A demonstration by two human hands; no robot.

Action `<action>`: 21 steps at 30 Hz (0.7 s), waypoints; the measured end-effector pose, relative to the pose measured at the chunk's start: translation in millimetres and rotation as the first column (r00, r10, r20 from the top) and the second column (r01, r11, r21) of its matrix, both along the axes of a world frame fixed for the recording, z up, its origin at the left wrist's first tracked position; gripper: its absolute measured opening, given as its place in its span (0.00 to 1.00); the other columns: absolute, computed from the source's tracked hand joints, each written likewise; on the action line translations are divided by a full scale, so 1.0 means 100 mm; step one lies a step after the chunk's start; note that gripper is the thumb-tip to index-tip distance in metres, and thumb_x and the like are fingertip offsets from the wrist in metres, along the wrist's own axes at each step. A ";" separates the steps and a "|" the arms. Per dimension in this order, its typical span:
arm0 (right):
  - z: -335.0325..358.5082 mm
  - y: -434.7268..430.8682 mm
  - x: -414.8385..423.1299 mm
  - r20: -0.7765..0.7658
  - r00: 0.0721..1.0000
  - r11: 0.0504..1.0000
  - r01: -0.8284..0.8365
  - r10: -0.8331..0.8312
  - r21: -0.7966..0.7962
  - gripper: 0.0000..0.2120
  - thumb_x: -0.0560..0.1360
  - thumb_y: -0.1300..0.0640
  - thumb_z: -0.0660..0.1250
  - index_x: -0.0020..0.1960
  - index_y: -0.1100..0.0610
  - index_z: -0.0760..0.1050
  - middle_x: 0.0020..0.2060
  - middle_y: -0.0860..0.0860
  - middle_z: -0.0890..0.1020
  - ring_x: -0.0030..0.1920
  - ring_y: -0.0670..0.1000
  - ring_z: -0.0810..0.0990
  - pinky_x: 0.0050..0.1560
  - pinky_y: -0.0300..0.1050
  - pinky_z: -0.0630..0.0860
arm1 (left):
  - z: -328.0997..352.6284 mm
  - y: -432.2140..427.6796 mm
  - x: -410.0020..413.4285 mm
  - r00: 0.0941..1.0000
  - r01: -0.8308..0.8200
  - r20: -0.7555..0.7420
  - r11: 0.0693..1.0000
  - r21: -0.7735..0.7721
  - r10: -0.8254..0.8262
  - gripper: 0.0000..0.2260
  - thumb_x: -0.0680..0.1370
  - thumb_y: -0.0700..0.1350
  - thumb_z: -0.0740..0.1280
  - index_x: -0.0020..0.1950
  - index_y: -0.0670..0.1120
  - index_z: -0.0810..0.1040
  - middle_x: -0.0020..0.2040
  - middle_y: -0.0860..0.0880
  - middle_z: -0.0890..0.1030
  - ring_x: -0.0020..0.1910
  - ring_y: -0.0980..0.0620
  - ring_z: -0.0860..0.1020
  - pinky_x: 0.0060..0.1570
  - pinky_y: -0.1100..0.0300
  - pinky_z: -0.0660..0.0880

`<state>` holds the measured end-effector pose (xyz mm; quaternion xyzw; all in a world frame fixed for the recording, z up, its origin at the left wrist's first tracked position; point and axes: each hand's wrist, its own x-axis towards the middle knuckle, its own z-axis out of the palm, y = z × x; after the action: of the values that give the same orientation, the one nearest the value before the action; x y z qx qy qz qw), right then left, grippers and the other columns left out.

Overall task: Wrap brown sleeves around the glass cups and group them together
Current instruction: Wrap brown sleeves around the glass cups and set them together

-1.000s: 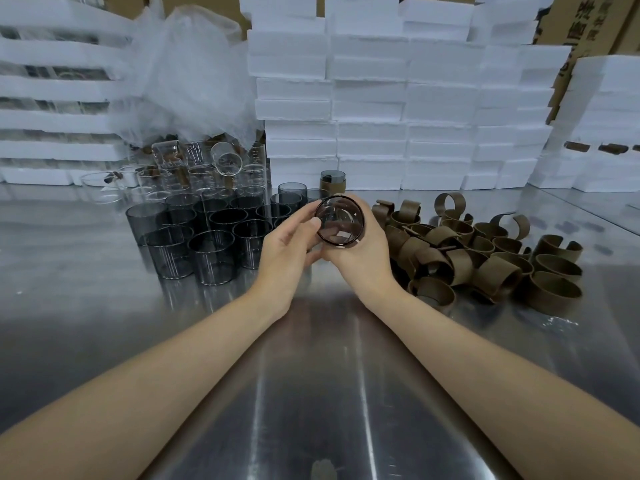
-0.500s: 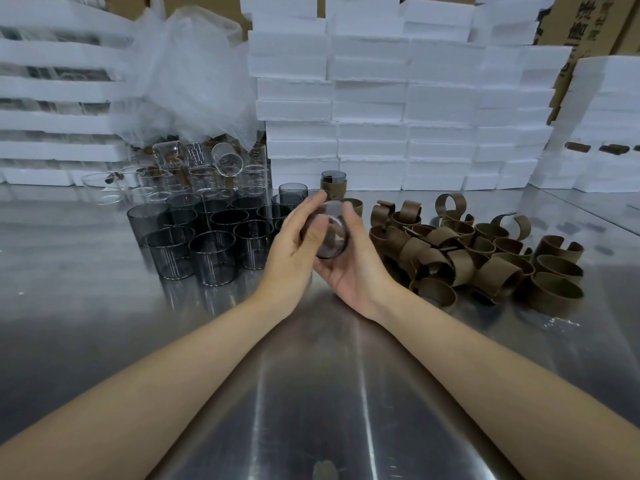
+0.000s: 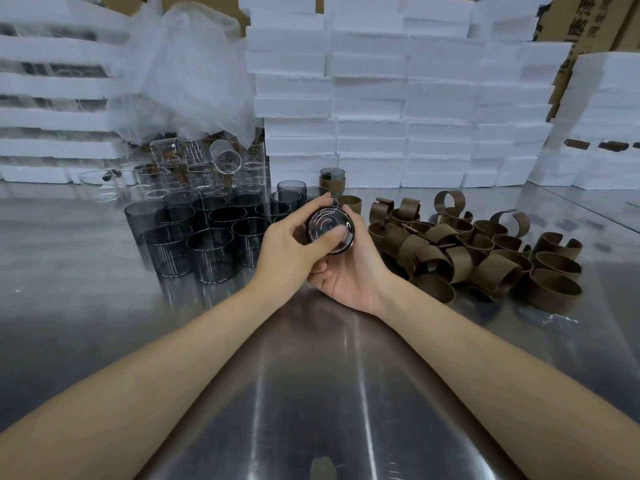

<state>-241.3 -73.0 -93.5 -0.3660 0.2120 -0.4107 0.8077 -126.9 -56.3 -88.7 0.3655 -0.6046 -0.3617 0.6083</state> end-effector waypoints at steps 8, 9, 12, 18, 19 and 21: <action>0.02 0.02 0.00 -0.106 0.994 1.000 0.023 -0.024 -0.017 0.29 0.76 0.33 0.55 0.40 0.58 0.75 0.30 0.52 0.73 0.26 0.46 0.68 0.27 0.35 0.61 | 0.07 0.02 -0.01 0.998 -0.042 -0.053 0.999 0.009 0.043 0.10 0.80 0.47 0.66 0.60 0.53 0.81 0.48 0.55 0.86 0.39 0.56 0.82 0.32 0.64 0.79; 0.02 0.02 -0.01 -0.106 0.994 1.000 0.024 -0.025 -0.014 0.30 0.76 0.32 0.55 0.39 0.58 0.75 0.29 0.52 0.72 0.25 0.46 0.68 0.27 0.35 0.61 | 0.08 0.03 0.00 0.998 -0.038 -0.040 0.999 -0.008 0.038 0.11 0.80 0.49 0.64 0.61 0.51 0.81 0.50 0.55 0.85 0.44 0.58 0.83 0.38 0.66 0.79; 0.03 0.04 -0.02 -0.099 0.995 1.000 0.027 -0.025 0.013 0.31 0.74 0.30 0.55 0.38 0.59 0.74 0.29 0.52 0.71 0.24 0.45 0.65 0.25 0.34 0.60 | 0.07 0.03 0.04 0.999 0.022 -0.024 1.000 -0.016 -0.022 0.22 0.79 0.57 0.57 0.63 0.47 0.80 0.55 0.53 0.84 0.55 0.56 0.82 0.53 0.64 0.77; 0.04 0.08 0.02 -0.095 0.990 0.994 0.104 -0.105 -0.017 0.27 0.76 0.32 0.56 0.53 0.56 0.73 0.39 0.50 0.73 0.27 0.44 0.67 0.26 0.33 0.62 | 0.01 0.00 0.02 0.997 0.033 0.069 0.999 -0.024 -0.031 0.21 0.69 0.47 0.75 0.61 0.49 0.76 0.51 0.57 0.82 0.53 0.57 0.81 0.55 0.57 0.78; 0.04 0.09 0.03 -0.108 0.987 0.993 0.113 -0.116 -0.029 0.27 0.76 0.32 0.55 0.54 0.56 0.73 0.39 0.50 0.73 0.27 0.44 0.67 0.26 0.33 0.62 | 0.02 0.00 0.03 0.998 0.018 0.068 0.999 -0.030 -0.016 0.22 0.67 0.48 0.76 0.59 0.49 0.77 0.50 0.58 0.82 0.52 0.59 0.81 0.52 0.61 0.78; 0.05 0.09 0.04 -0.135 0.981 0.990 0.129 -0.137 -0.060 0.28 0.76 0.31 0.54 0.53 0.56 0.73 0.37 0.50 0.72 0.28 0.44 0.67 0.26 0.33 0.62 | 0.04 0.01 0.05 0.997 0.009 0.081 0.999 -0.041 -0.006 0.21 0.65 0.50 0.77 0.56 0.51 0.77 0.48 0.58 0.83 0.49 0.60 0.81 0.46 0.66 0.76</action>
<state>-236.9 -63.9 -88.8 -0.3994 0.2813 -0.4425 0.7521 -122.4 -55.7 -84.7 0.3651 -0.6375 -0.3363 0.5893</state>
